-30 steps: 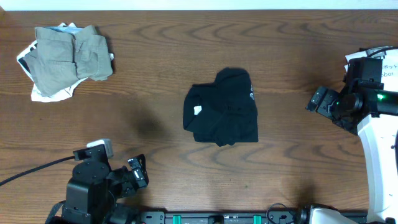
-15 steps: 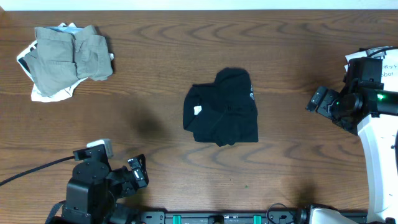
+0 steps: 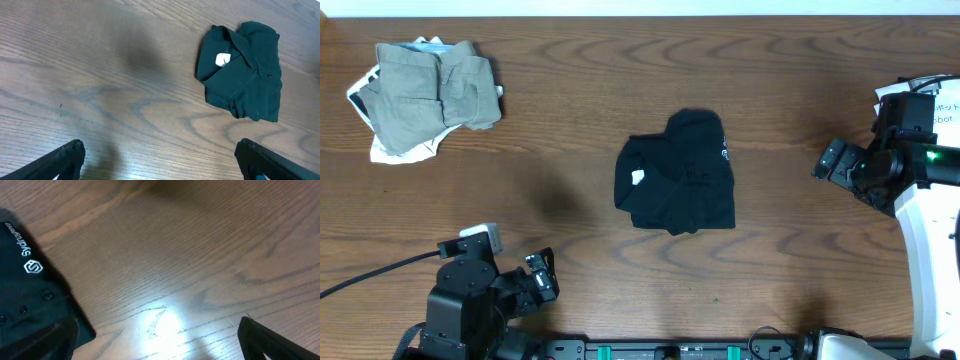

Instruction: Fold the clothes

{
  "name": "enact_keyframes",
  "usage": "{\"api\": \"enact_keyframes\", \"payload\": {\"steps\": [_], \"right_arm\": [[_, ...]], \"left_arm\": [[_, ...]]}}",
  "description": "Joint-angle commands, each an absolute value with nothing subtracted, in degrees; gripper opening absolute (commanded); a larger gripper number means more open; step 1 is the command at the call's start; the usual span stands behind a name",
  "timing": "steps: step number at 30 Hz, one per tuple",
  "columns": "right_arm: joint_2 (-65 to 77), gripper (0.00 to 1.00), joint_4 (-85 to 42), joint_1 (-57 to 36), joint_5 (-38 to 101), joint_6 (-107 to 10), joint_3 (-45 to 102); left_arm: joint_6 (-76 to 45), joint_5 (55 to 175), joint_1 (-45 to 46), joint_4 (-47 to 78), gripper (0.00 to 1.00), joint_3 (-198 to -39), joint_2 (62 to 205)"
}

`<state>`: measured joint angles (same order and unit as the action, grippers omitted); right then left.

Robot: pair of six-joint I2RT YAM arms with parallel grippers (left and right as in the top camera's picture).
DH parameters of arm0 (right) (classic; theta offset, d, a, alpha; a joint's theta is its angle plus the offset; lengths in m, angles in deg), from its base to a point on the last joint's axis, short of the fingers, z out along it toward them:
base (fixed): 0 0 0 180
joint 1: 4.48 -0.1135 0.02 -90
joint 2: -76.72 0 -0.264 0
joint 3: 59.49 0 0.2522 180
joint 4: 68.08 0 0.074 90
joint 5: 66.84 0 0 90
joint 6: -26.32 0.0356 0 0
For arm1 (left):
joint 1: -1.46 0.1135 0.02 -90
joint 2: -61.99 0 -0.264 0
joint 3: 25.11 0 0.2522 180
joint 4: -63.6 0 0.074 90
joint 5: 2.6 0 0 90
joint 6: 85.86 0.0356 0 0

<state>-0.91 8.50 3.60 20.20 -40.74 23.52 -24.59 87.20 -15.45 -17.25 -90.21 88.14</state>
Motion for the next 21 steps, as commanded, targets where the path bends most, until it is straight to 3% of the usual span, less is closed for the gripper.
{"api": "enact_keyframes", "payload": {"steps": [1,21], "right_arm": [[-1.2,0.99,8.4,4.1,20.4,-41.5,23.5],[-1.2,0.99,8.4,4.1,20.4,-41.5,23.5]], "left_arm": [[-25.1,86.8,-15.2,-17.3,0.98,-90.3,88.2],[-25.2,86.7,-15.2,-16.2,0.98,-90.3,88.2]]}}
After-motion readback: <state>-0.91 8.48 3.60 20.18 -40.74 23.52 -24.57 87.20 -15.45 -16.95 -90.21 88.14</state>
